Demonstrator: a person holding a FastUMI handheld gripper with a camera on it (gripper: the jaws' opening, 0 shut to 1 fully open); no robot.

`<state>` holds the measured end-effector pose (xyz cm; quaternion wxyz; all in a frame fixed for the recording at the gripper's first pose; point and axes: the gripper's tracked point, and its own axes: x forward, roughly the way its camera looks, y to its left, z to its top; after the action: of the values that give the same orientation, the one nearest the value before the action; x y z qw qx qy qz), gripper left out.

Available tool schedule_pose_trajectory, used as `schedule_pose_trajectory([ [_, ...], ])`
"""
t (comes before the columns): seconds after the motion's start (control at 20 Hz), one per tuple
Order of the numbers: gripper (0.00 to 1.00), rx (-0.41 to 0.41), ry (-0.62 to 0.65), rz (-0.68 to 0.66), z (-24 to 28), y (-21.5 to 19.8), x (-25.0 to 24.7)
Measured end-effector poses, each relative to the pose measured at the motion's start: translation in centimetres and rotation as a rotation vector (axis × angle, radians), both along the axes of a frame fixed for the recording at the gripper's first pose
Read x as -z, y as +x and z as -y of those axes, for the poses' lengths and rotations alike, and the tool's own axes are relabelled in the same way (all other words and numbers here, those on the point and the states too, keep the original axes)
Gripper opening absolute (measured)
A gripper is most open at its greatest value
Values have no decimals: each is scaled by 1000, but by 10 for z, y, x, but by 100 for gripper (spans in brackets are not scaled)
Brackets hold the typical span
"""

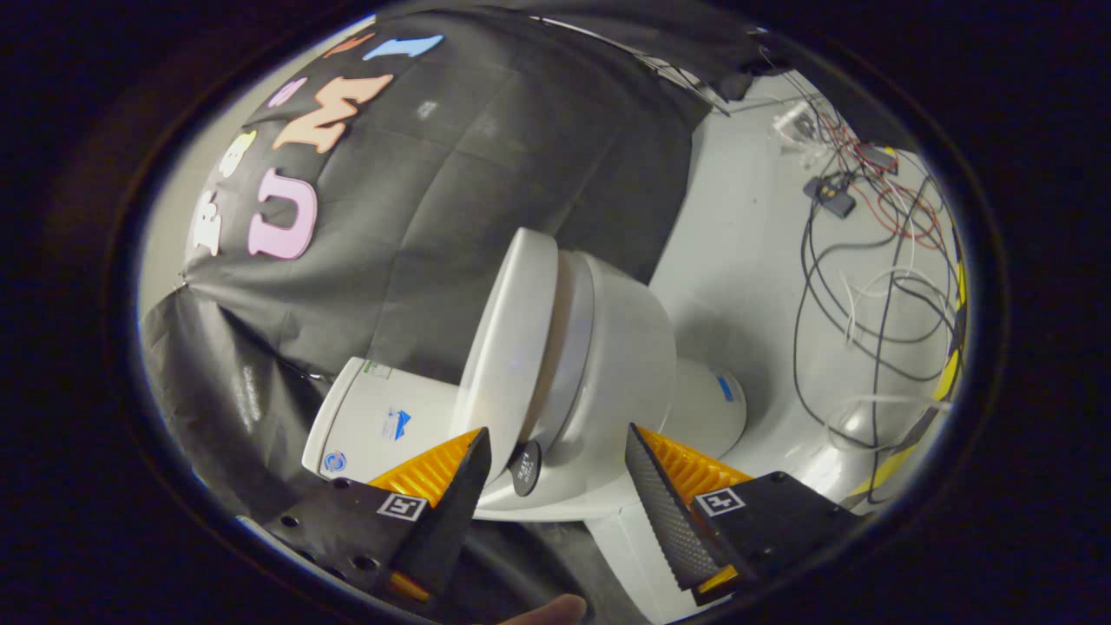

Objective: Open the toilet lid.

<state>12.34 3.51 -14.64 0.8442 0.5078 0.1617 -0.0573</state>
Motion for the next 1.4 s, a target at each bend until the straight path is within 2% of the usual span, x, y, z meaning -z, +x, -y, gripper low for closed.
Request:
schedule_pose_trajectory([
  [0.15,73,-25,64,-45,-16,10,12],
  [0.45,27,37,124,-59,-25,29,1],
  [0.55,27,60,111,-69,-24,28,2],
  [0.75,27,18,108,-116,-25,24,2],
  [0.9,27,31,85,-151,-20,23,-1],
  [0.95,20,49,87,-108,-19,28,-1],
  [1.0,12,35,88,-123,-20,34,4],
  [1.05,5,54,105,-115,-19,28,-3],
  [1.2,5,62,107,-118,-19,26,-7],
  [1.4,5,124,90,-153,-20,26,-12],
])
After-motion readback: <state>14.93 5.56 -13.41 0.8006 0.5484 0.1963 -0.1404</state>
